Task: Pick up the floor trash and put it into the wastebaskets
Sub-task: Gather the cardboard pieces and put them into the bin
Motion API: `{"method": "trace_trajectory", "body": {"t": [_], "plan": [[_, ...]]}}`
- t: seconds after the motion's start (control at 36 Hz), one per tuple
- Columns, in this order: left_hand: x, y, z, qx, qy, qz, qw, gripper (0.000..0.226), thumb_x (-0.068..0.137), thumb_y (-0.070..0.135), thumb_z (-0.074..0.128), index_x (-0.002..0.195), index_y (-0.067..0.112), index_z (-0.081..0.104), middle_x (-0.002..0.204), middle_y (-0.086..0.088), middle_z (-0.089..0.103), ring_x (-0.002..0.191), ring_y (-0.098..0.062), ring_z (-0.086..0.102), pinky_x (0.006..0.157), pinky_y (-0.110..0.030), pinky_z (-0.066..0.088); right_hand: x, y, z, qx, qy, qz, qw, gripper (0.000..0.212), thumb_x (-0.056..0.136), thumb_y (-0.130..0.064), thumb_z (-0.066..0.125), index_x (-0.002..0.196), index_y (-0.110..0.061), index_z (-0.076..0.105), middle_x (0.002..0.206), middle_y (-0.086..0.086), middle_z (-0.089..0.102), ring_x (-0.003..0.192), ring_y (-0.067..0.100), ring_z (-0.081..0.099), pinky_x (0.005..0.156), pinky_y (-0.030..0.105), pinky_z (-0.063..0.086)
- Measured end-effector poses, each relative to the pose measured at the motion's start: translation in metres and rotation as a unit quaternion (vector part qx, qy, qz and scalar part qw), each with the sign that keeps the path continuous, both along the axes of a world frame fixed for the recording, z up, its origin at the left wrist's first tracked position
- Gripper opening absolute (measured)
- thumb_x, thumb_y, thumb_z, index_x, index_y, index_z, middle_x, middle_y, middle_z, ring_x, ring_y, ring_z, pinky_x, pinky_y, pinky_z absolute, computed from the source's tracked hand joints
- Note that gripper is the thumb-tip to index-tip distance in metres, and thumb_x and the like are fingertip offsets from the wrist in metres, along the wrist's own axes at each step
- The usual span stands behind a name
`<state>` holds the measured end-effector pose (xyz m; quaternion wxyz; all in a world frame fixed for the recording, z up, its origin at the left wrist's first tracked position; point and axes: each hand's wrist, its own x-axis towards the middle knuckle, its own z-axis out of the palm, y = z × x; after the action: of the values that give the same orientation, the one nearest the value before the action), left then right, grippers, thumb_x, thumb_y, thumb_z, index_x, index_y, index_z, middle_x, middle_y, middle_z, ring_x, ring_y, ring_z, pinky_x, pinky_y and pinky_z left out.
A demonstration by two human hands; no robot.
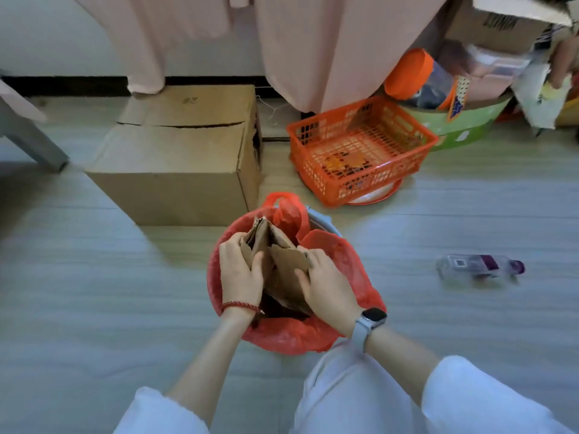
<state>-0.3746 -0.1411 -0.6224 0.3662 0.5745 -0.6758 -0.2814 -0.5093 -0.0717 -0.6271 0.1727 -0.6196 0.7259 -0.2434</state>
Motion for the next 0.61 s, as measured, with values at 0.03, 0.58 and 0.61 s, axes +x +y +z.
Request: {"method": "trace_trajectory", "body": {"t": [0.03,0.58,0.61], "plan": [[0.001,-0.005,-0.006,0.010,-0.048,-0.039,0.998,0.050,0.082,0.006,0.059,0.128,0.010,0.040,0.120,-0.007,0.047,0.111,-0.021,0.044,0.098,-0.033,0.037,0.002,-0.001,-0.006,0.078,0.048,0.012,0.996,0.052,0.093,-0.031,0.043,0.141,-0.014,0.029,0.123,0.007,0.048,0.113,0.027,0.048,0.079,0.038,0.047],[-0.026,-0.062,0.018,0.176,-0.512,-0.257,0.800,0.056,0.079,0.067,0.045,0.113,0.024,0.055,0.119,-0.001,0.059,0.114,-0.025,0.052,0.093,-0.039,0.038,-0.088,-0.022,0.025,0.088,0.029,-0.040,0.995,0.030,0.092,-0.014,0.043,0.119,-0.011,0.056,0.118,0.007,0.059,0.113,0.023,0.051,0.093,0.036,0.043],[-0.032,-0.064,0.028,0.134,-0.497,-0.249,0.820,0.053,0.082,0.064,0.044,0.116,0.024,0.053,0.122,-0.002,0.056,0.115,-0.025,0.050,0.094,-0.039,0.038,-0.094,-0.022,0.028,0.096,0.017,-0.048,0.994,0.030,0.093,-0.013,0.044,0.119,-0.010,0.057,0.119,0.007,0.059,0.113,0.022,0.052,0.094,0.034,0.042]]}}
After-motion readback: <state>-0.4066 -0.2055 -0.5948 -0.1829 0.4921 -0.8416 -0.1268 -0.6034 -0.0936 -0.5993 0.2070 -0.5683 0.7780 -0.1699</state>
